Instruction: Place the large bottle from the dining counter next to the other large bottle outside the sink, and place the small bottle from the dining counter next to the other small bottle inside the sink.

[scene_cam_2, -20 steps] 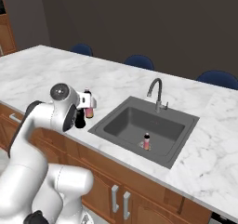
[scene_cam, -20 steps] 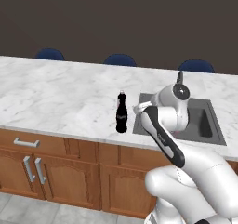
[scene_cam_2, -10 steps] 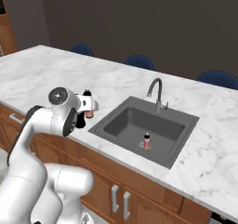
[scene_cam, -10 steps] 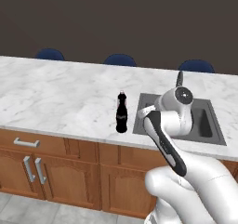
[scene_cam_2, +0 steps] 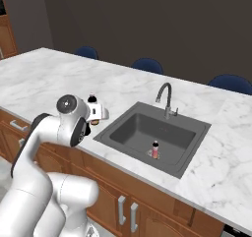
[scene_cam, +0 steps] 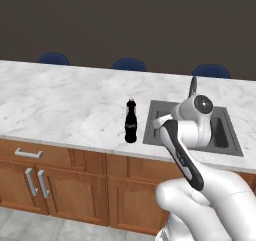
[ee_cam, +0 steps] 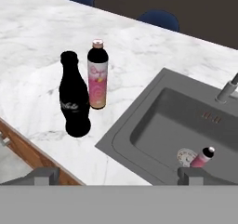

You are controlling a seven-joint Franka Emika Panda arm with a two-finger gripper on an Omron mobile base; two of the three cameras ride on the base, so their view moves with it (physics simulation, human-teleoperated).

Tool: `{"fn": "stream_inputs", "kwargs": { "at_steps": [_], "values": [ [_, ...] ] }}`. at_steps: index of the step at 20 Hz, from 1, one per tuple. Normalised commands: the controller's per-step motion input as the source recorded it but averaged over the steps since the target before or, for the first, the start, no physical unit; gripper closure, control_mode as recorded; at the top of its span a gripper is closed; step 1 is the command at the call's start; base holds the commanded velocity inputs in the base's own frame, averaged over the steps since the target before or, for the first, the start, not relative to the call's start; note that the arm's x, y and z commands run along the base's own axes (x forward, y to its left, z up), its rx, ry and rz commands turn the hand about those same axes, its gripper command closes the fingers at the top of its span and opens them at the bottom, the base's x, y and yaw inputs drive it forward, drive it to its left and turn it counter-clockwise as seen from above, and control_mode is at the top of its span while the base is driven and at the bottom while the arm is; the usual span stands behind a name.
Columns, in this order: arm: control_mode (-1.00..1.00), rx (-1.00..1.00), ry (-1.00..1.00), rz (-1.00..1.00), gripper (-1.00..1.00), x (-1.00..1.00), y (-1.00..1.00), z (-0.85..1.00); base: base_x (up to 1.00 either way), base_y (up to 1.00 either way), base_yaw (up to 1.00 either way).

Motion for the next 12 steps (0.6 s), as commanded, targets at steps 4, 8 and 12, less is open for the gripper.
{"fn": "stream_inputs", "kwargs": {
  "at_steps": [4, 8, 12],
  "values": [
    [-1.00, 0.00, 0.00, 0.00, -1.00, -0.32, 0.05, -0.23, 0.00, 0.00, 0.00],
    [-1.00, 0.00, 0.00, 0.00, -1.00, -0.12, 0.07, -0.13, 0.00, 0.00, 0.00],
    [-1.00, 0.01, 0.00, 0.00, -1.00, -0.03, 0.01, -0.13, 0.00, 0.00, 0.00]
  ]
}}
